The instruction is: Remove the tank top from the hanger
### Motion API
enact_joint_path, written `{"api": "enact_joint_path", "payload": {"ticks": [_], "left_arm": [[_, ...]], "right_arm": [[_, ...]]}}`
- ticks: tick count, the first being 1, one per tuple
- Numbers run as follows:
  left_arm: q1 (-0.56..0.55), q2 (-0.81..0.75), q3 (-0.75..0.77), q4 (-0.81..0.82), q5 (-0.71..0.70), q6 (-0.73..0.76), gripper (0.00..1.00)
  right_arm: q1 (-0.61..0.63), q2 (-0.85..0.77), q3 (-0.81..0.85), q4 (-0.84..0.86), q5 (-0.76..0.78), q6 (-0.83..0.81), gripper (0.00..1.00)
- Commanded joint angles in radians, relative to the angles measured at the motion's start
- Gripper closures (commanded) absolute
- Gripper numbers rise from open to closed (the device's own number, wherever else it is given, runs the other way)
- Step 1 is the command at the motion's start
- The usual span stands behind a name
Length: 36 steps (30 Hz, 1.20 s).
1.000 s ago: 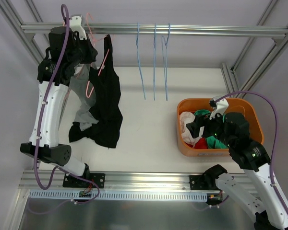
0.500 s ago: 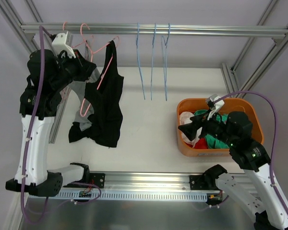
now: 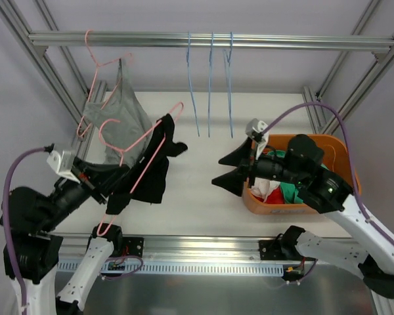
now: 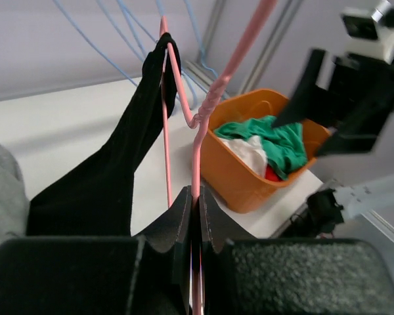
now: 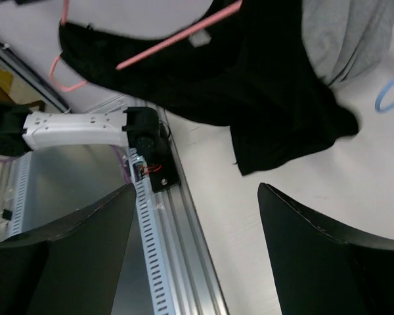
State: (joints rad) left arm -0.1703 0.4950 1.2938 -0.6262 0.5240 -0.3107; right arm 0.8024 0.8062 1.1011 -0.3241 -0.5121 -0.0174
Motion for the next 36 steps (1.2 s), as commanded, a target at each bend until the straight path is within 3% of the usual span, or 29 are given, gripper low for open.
{"api": "enact_joint_path", "payload": {"ticks": [1,6,12,16,19,20,26,29,36], "left_arm": [[-0.001,-0.107,-0.07,0.052,0.145,-0.103,1.0],[0.0,-0.2,-0.067,0.046,0.174,-0.186,1.0],[-0.001,-0.176,-0.062,0.042,0.203,-0.246,1.0],[-0.001,-0.174,-0.07,0.039,0.182,-0.246,1.0],[-0.001,-0.171,-0.067,0.036,0.179,-0.24,1.0],[-0.001,-0.167,-0.068,0.036,0.179,-0.235,1.0],[0.0,-0.156,-0.093,0.007,0.166,-0.202,1.0],[-0.001,-0.142,-0.102,-0.033,0.186,-0.176,1.0],[-0.001,-0.087,0.022,-0.047,0.352,-0.137,1.0]], "right_arm": [[0.128,0.134,0.129,0.057,0.274,-0.102,0.21],[0.27,0.332,0.284,0.121,0.564,-0.147,0.27],[0.327,0.488,0.391,0.155,0.624,-0.174,0.4],[0.33,0.496,0.37,0.18,0.65,-0.165,0.65],[0.328,0.485,0.352,0.186,0.67,-0.167,0.97],[0.33,0.479,0.35,0.186,0.676,-0.168,1.0],[0.31,0.432,0.321,0.186,0.782,-0.168,1.0],[0.237,0.401,0.331,0.157,0.83,-0.138,1.0],[0.098,0.435,0.454,0.044,0.716,-0.142,1.0]]}}
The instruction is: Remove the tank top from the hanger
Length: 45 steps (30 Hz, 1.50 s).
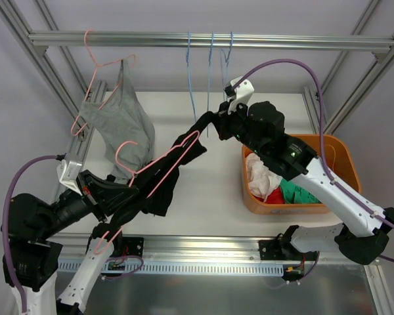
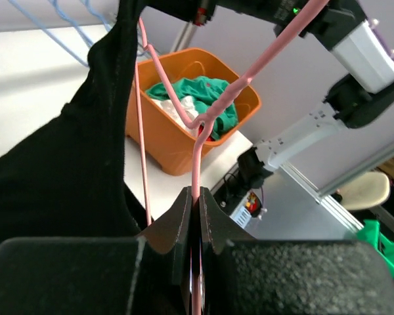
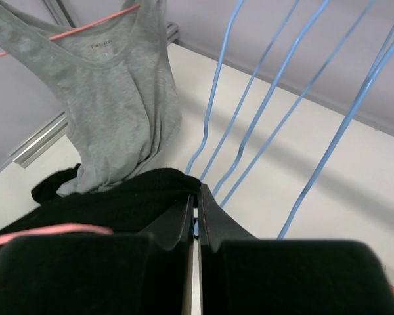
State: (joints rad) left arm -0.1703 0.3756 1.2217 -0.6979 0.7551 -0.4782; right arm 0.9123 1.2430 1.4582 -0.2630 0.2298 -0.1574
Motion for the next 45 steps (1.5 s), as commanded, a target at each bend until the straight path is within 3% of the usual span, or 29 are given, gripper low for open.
{"api": "enact_joint_path", "payload": {"ticks": [1,5,9,12,13,14,17,21,25,29,36,37,38,39,41,43,45], "left_arm": [[0.0,0.042,0.158,0.024,0.136,0.035,1.0],[-0.001,0.117,0.3,0.024,0.159,0.053,1.0],[-0.001,0.18,0.38,0.076,0.037,0.043,1.0],[-0.001,0.155,0.255,0.441,-0.034,-0.055,1.0],[-0.001,0.149,0.146,0.577,-0.061,-0.092,1.0],[-0.001,0.146,0.09,0.873,-0.075,-0.168,1.0],[0.0,0.213,-0.068,1.349,-0.155,-0.285,1.0],[-0.001,0.379,-0.074,1.672,-0.204,-0.345,1.0],[-0.003,0.514,-0.036,1.787,-0.273,-0.324,1.0],[-0.003,0.498,-0.065,1.741,-0.358,-0.223,1.0],[-0.003,0.247,-0.208,1.298,-0.467,-0.073,1.0],[-0.003,0.226,-0.208,1.225,-0.468,-0.047,1.0],[-0.003,0.194,-0.209,1.078,-0.473,-0.042,1.0],[-0.003,0.183,-0.217,1.008,-0.48,-0.037,1.0],[-0.003,0.158,-0.231,0.849,-0.497,-0.034,1.0],[-0.003,0.157,-0.243,0.755,-0.493,-0.03,1.0],[-0.001,0.158,-0.249,0.63,-0.488,-0.028,1.0]], "right_arm": [[-0.012,0.006,0.108,-0.039,-0.036,-0.007,1.0],[-0.012,-0.01,0.113,-0.055,-0.124,0.002,1.0],[-0.01,-0.066,0.077,-0.055,-0.384,0.033,1.0],[-0.009,-0.138,0.03,-0.053,-0.525,0.059,1.0],[-0.009,-0.161,0.015,-0.053,-0.558,0.073,1.0],[-0.007,-0.183,-0.024,-0.053,-0.616,0.079,1.0],[0.003,-0.275,-0.099,-0.055,-0.665,0.093,1.0],[0.008,-0.376,-0.145,-0.097,-0.678,0.102,1.0],[0.048,-0.381,-0.145,-0.198,-0.65,0.09,1.0],[0.154,-0.262,-0.165,-0.243,-0.522,0.07,1.0],[0.293,-0.03,-0.182,-0.226,-0.135,0.079,1.0],[0.293,-0.01,-0.185,-0.222,-0.103,0.087,0.94],[0.293,0.007,-0.19,-0.219,-0.077,0.102,0.78],[0.293,0.034,-0.193,-0.214,-0.049,0.108,0.6],[0.293,0.047,-0.2,-0.199,-0.049,0.114,0.35],[0.293,0.035,-0.203,-0.196,-0.041,0.117,0.05],[0.295,0.004,-0.219,-0.196,-0.023,0.114,0.02]]}}
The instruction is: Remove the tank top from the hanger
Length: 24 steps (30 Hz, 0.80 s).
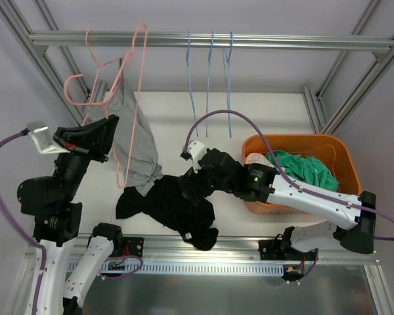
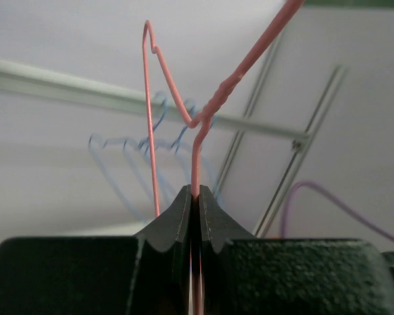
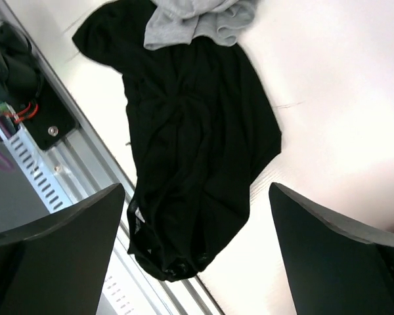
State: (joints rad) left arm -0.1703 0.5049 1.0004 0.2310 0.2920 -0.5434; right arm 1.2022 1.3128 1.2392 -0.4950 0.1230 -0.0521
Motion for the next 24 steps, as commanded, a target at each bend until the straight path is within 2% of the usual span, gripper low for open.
{"api": "enact_joint_path", "payload": {"ticks": [1,6,9,10,12,13,18,24], "left_arm": [[-0.003,0.03,-0.031,-0.336,-0.028,0.037,1.0],[-0.003,0.038,-0.04,-0.507,0.019,0.042,1.0],[-0.003,0.098,-0.013,-0.521,0.021,0.053,1.0],[-0.003,0.171,0.013,-0.521,0.021,0.066,1.0],[-0.003,0.256,0.125,-0.521,0.015,0.085,1.0],[-0.003,0.347,0.174,-0.521,0.013,0.098,1.0],[-0.003,0.549,0.465,-0.533,-0.033,0.129,1.0],[-0.003,0.76,0.687,-0.561,-0.039,0.138,1.0]], "right_arm": [[0.004,-0.108,-0.007,0.035,0.095,0.009,0.01],[0.003,-0.257,-0.078,0.035,0.142,0.001,0.0],[0.003,-0.325,-0.101,0.033,0.147,0.0,0.0],[0.003,-0.336,-0.109,0.033,0.15,-0.003,0.01],[0.003,-0.356,-0.113,0.033,0.158,-0.008,0.0],[0.003,-0.357,-0.116,0.032,0.162,-0.011,0.0],[0.002,-0.388,-0.135,0.022,0.171,-0.009,0.01],[-0.003,-0.414,-0.153,0.024,0.185,-0.011,0.01]]}}
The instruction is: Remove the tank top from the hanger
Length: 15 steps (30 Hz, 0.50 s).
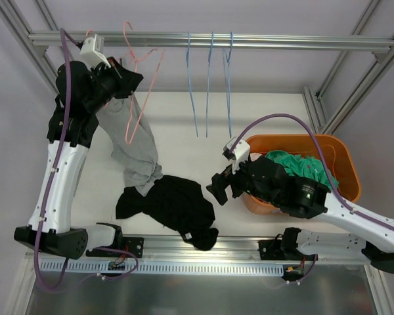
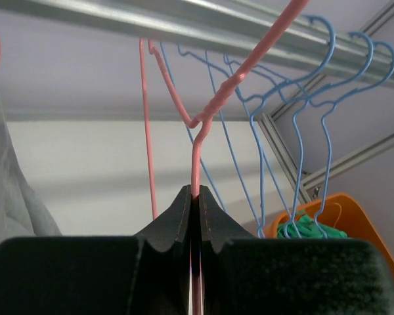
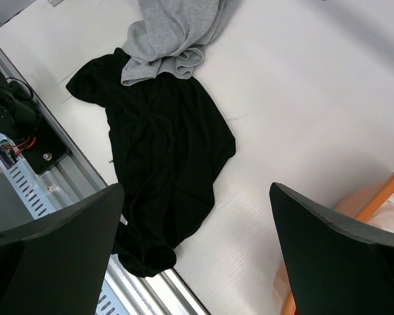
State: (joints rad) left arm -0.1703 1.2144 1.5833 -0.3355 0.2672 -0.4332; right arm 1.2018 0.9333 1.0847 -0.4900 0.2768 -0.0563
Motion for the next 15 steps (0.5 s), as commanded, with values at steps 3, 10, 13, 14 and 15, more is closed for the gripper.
{"api": "enact_joint_path", "payload": {"ticks": [3,10,13,14,15], "left_arm": [[-0.023,0.134,0.171,-0.007,-0.039,0.056,1.0],[-0.124,0.276,0.245,-0.054,-0.195,0.139,1.0],[-0.147,0.296,0.236,-0.06,-0.247,0.149,1.0],[-0.149,0.301,0.234,-0.06,-0.249,0.149,1.0],[-0.153,0.306,0.234,-0.062,-0.252,0.149,1.0]], "right_arm": [[-0.002,-0.042,0.0,0.019,0.029,-0.01,0.0],[-0.004,-0.048,-0.006,0.019,0.027,-0.016,0.01],[-0.004,-0.036,-0.011,0.019,0.009,-0.011,0.01],[-0.004,-0.018,-0.012,0.022,-0.005,-0.011,0.0],[-0.004,-0.007,-0.014,0.036,-0.022,-0.011,0.01]]}}
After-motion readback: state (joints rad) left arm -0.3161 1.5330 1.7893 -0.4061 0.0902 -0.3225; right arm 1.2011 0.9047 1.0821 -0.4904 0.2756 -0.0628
